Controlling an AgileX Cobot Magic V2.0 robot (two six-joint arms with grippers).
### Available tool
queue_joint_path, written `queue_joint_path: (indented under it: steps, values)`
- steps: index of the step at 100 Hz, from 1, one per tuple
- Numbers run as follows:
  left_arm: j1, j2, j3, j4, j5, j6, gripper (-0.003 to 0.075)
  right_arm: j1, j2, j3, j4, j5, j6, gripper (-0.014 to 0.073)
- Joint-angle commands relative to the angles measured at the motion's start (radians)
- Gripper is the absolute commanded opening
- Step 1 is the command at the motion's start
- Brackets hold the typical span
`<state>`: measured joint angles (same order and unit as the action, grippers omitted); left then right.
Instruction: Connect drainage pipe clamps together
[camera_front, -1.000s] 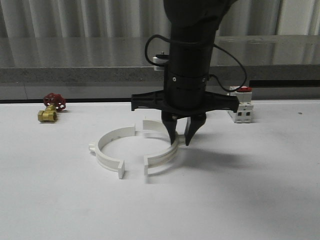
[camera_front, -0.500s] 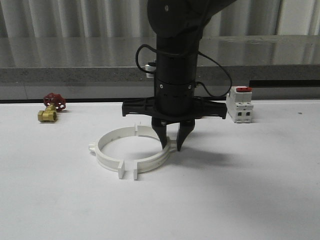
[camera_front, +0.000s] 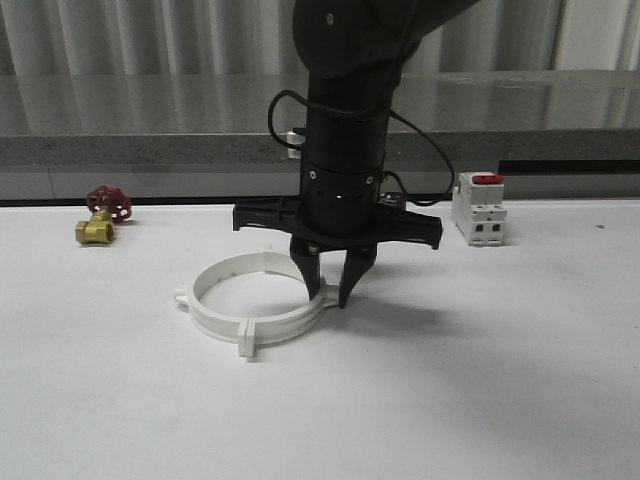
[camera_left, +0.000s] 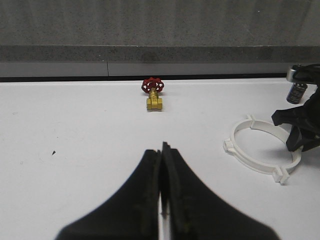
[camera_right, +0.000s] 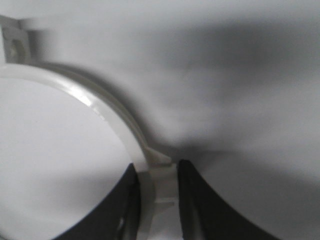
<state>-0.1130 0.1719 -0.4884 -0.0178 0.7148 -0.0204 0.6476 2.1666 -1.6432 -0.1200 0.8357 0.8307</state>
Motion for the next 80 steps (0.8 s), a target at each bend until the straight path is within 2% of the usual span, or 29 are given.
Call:
queue_joint_path:
  steps: [1,20,49,68,80]
  values:
    - [0.002,0.011,-0.025,-0.008,-0.077,-0.001,-0.0021,0.001,-0.055,-0.031,-0.006,-0.027,0.002,-0.003]
    - [0.002,0.011,-0.025,-0.008,-0.077,-0.001,-0.0021,0.001,-0.055,-0.031,-0.006,-0.032,0.002,0.0101]
    - [0.002,0.011,-0.025,-0.008,-0.077,-0.001,-0.0021,0.001,-0.055,-0.031,-0.006,-0.051,-0.006,0.0456]
    - [0.002,0.011,-0.025,-0.008,-0.077,-0.001,-0.0021,0.001,-0.057,-0.031,-0.014,-0.047,-0.009,0.0478]
    - [0.002,0.011,-0.025,-0.008,-0.077,-0.001,-0.0021,0.001,-0.067,-0.053,-0.014,-0.025,-0.108,0.0478]
